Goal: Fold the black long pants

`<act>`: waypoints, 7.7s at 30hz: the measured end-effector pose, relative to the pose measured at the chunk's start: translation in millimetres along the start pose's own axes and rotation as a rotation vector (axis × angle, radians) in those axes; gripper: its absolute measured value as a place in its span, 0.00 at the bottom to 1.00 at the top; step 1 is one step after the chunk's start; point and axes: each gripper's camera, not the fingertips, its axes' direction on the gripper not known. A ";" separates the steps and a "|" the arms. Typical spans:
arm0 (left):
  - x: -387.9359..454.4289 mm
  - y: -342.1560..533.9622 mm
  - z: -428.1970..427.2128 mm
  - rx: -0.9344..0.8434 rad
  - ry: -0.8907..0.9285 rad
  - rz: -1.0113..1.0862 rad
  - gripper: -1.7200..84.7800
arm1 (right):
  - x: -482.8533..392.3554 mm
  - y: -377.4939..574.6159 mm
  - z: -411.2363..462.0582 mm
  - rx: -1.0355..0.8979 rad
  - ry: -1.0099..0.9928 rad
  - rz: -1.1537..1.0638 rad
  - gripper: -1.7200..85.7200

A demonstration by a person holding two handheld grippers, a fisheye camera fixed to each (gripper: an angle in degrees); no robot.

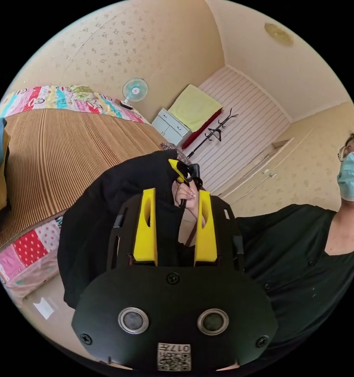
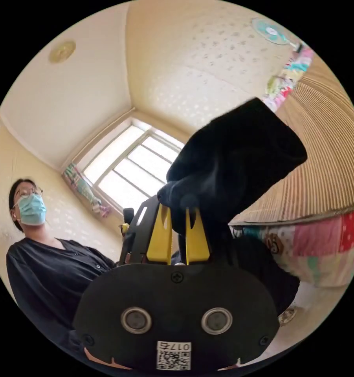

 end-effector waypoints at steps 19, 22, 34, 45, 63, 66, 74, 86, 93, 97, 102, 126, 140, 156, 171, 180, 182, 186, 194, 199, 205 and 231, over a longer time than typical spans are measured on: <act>29.4 130.1 4.4 0.208 -0.118 0.024 0.18 | -84.9 68.8 111.1 -0.358 -0.661 0.103 0.06; 44.3 149.6 -24.2 0.291 -0.090 0.089 0.11 | -112.3 51.1 69.8 -0.212 -0.691 0.049 0.05; 220.7 117.7 -266.5 0.671 -0.459 0.539 0.03 | -360.5 -82.9 -82.7 0.138 -0.734 -0.555 0.04; 386.2 121.5 -326.4 1.026 -0.496 0.707 0.02 | -571.6 -91.9 -94.1 0.178 -0.578 -0.737 0.03; 258.4 -173.3 -299.3 0.888 -0.525 0.215 0.04 | -497.7 -218.8 15.6 0.410 0.116 -0.490 0.04; 139.6 -253.6 -237.7 0.689 -0.654 0.073 0.08 | -383.2 -268.3 76.4 0.379 0.604 -0.370 0.04; -39.9 -169.9 -139.9 0.229 -0.630 0.001 0.13 | -149.0 -167.9 128.4 0.034 0.721 -0.182 0.06; -132.3 84.5 -42.7 -0.145 -0.412 -0.279 0.16 | -37.4 143.4 251.2 -0.671 0.616 -0.041 0.17; -154.7 116.9 -52.6 -0.006 -0.395 -0.449 0.16 | -77.8 223.5 270.6 -0.892 0.919 -0.197 0.15; -156.9 101.5 -67.7 0.037 -0.414 -0.442 0.16 | -66.2 208.5 234.1 -0.930 1.066 -0.265 0.03; -158.8 77.6 -74.9 -0.012 -0.374 -0.363 0.14 | -46.2 160.4 88.8 -0.428 0.976 0.080 0.03; -62.1 -114.9 -179.6 -0.044 0.086 -0.031 0.02 | -90.2 143.2 40.6 -0.436 0.456 0.005 0.03; 20.8 -89.7 -146.6 -0.085 0.234 -0.081 0.12 | -58.4 131.3 20.8 -0.516 0.423 0.147 0.10; -65.7 -8.9 -213.7 0.058 -0.213 -0.594 0.16 | 9.7 132.9 138.5 -0.892 0.331 0.453 0.07; -60.4 -2.8 -209.1 -0.072 -0.119 -0.633 0.19 | 22.6 130.2 19.1 -0.984 0.121 0.542 0.05; -64.5 5.4 -181.2 -0.172 -0.043 -0.678 0.10 | -0.6 139.8 46.9 -0.994 0.145 0.477 0.06; -60.5 -1.4 -189.5 -0.173 0.006 -0.638 0.07 | -9.2 141.4 57.1 -1.014 0.134 0.443 0.05; -44.1 -20.2 -225.5 -0.125 0.224 -0.515 0.06 | -50.9 123.7 57.9 -0.937 -0.054 0.314 0.04; -21.0 -28.6 -222.8 -0.440 0.076 -0.481 0.08 | -95.5 145.1 63.8 -1.179 0.088 0.199 0.05; -44.8 -12.2 -231.8 -0.322 0.133 -0.610 0.09 | -98.3 147.4 44.8 -1.036 0.258 0.244 0.06; -34.8 -28.4 -228.3 -0.320 0.030 -0.574 0.08 | -132.4 145.4 61.9 -0.897 0.668 0.073 0.13; -51.2 -33.3 -189.0 -0.241 0.213 -0.522 0.07 | -51.3 187.6 -136.5 -0.373 0.421 0.287 0.08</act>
